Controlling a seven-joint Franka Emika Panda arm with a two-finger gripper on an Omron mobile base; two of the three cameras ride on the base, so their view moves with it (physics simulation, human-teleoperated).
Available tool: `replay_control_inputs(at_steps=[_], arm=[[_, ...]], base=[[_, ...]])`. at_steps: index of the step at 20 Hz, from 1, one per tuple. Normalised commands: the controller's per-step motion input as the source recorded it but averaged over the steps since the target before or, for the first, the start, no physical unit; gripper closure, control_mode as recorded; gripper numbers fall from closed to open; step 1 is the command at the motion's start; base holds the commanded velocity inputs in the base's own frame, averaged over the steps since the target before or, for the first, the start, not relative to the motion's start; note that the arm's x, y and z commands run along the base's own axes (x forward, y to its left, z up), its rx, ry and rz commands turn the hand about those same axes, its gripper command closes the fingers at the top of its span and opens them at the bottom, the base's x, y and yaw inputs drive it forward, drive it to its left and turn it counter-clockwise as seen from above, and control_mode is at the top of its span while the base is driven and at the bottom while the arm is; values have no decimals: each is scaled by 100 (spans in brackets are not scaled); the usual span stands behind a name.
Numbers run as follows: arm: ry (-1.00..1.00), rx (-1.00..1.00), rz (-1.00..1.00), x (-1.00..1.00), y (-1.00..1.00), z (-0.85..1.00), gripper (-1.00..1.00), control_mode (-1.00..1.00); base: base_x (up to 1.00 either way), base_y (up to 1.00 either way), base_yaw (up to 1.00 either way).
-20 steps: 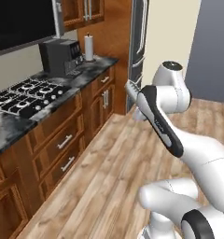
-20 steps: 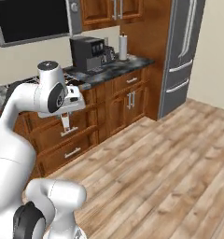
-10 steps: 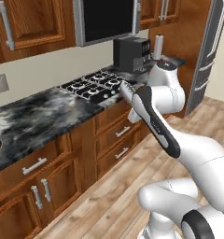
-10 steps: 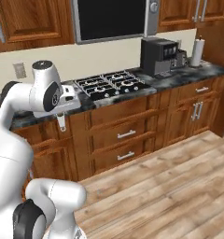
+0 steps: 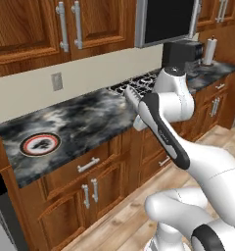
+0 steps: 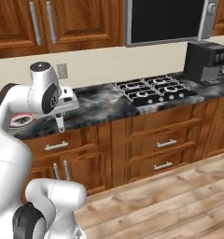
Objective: Pick up the tongs from the counter and place them near the plate next to the oven.
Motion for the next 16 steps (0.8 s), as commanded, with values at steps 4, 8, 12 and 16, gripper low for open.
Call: replay_control_inputs(at_steps=[4, 8, 12, 16], arm=[[0, 0, 0, 0, 0, 0, 100, 100], [0, 0, 0, 0, 0, 0, 100, 100], [0, 0, 0, 0, 0, 0, 100, 100], [0, 0, 0, 0, 0, 0, 100, 100]], base=[[54, 65, 34], [75, 19, 39], [66, -5, 42], [60, -11, 39]])
